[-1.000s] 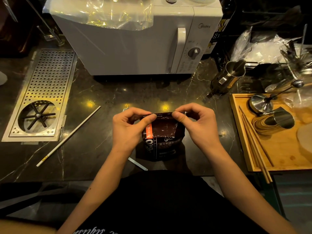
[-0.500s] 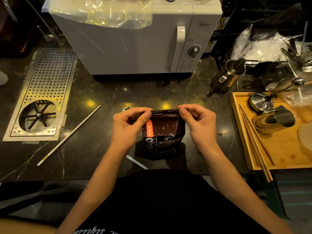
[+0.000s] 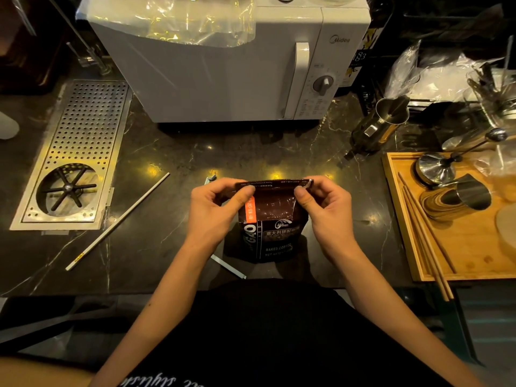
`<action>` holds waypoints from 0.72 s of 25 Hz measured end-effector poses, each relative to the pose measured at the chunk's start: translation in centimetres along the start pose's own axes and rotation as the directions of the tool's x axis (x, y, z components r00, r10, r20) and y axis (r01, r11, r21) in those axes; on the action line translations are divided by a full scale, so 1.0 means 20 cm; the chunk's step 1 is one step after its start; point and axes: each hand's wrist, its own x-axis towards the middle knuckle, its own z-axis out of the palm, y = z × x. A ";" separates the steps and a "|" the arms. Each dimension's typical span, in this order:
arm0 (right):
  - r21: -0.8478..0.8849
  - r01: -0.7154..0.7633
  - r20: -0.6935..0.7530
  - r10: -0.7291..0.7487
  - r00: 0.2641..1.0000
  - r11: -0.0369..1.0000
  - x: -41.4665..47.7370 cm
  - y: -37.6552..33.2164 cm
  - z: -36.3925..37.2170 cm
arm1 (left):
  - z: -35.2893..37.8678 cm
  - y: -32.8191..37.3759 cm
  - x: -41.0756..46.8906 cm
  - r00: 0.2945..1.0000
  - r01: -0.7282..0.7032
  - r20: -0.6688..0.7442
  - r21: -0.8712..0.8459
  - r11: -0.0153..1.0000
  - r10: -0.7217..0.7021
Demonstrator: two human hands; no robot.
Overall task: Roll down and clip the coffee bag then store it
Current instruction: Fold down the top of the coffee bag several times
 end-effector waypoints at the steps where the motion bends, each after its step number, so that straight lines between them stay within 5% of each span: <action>1: -0.020 0.006 -0.025 -0.007 1.000 1.000 0.00 0.00 0.01 | 0.00 -0.01 0.00 1.000 0.016 0.021 -0.017 1.000 -0.016; 5: -0.038 0.056 -0.048 -0.058 0.997 0.998 -0.01 -0.04 0.10 | -0.02 -0.03 -0.06 0.993 0.089 0.087 -0.056 0.995 -0.083; 11: -0.100 0.301 0.199 -0.277 0.940 0.948 -0.01 -0.25 0.30 | -0.22 0.06 -0.19 0.988 -0.026 -0.155 -0.285 0.958 -0.019; 18: -0.110 0.364 0.505 -0.263 0.822 0.925 -0.01 -0.25 0.61 | -0.57 0.10 -0.35 0.906 -0.110 -0.422 -0.296 0.949 -0.026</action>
